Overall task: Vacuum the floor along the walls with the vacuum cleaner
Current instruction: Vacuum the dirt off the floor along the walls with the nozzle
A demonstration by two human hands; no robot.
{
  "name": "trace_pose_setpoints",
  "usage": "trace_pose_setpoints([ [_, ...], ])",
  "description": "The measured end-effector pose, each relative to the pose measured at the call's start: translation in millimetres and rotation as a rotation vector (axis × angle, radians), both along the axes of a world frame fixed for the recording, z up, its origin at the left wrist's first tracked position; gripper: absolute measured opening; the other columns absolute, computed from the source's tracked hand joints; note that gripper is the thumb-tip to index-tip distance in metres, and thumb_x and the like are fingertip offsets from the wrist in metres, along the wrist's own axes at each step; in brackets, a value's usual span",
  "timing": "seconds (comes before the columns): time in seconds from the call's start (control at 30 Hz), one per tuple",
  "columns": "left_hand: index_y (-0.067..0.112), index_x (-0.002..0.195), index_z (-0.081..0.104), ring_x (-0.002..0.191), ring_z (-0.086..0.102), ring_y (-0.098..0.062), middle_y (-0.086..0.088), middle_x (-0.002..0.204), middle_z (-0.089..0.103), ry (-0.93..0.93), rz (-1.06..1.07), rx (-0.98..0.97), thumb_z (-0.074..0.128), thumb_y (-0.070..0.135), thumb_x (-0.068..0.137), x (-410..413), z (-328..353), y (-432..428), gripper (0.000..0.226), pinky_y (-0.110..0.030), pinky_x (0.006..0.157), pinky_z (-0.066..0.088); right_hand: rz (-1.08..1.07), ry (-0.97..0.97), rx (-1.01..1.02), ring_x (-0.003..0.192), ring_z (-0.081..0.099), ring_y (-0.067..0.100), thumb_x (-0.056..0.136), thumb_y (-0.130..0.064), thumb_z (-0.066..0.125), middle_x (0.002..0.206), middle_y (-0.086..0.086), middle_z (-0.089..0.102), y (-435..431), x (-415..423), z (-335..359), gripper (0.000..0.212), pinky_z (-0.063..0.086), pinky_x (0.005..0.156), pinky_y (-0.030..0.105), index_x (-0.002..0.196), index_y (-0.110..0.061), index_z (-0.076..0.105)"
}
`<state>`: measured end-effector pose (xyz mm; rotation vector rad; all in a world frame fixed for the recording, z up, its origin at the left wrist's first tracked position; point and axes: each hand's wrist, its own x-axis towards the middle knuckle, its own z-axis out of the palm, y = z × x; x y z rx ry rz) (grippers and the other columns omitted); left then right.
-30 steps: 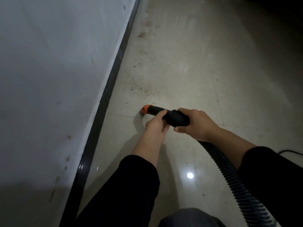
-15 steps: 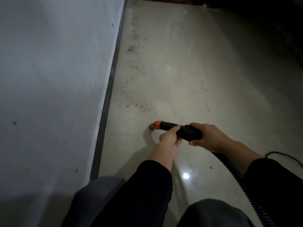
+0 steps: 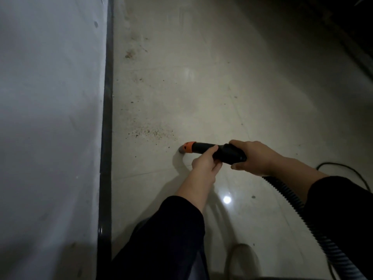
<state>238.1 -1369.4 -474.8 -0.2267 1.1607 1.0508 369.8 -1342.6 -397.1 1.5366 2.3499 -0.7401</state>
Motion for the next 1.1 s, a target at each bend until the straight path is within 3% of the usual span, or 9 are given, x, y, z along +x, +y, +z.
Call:
trace_pose_setpoints([
  [0.17,-0.001,0.128,0.056,0.082,0.067,-0.017,-0.013,0.101,0.069,-0.031,-0.013,0.001,0.071,0.013,0.088,3,4,2,0.045,-0.024,0.067,0.056,-0.011,-0.023,-0.006,0.078,0.056,0.017,0.085,-0.029,0.071,0.088,-0.002,0.059,6,4,4,0.037,0.043,0.067,0.031,0.115,-0.02,0.051],
  [0.6,0.001,0.122,0.061,0.087,0.069,-0.016,-0.012,0.108,0.071,-0.026,0.003,0.043,0.075,0.016,0.086,3,-6,29,0.042,-0.018,0.055,0.056,-0.091,0.032,0.06,0.081,0.057,0.02,0.085,-0.03,0.069,0.091,-0.002,0.06,22,5,-15,0.036,0.049,0.069,0.035,0.114,-0.022,0.049],
  [0.83,0.0,0.116,0.064,0.091,0.07,-0.016,-0.011,0.104,0.073,-0.003,0.101,0.053,0.076,0.015,0.084,-3,-17,45,0.037,-0.017,0.054,0.055,-0.091,0.077,0.092,0.082,0.058,0.021,0.086,-0.03,0.069,0.093,0.001,0.062,38,-8,-25,0.037,0.049,0.07,0.036,0.116,-0.022,0.05],
  [1.1,0.001,0.114,0.067,0.095,0.072,-0.016,-0.01,0.102,0.075,0.022,0.128,0.145,0.075,0.016,0.085,-21,-26,62,0.033,-0.02,0.065,0.057,-0.115,0.12,0.15,0.082,0.059,0.022,0.086,-0.034,0.068,0.093,0.002,0.06,50,-26,-39,0.039,0.051,0.07,0.037,0.118,-0.024,0.048],
])
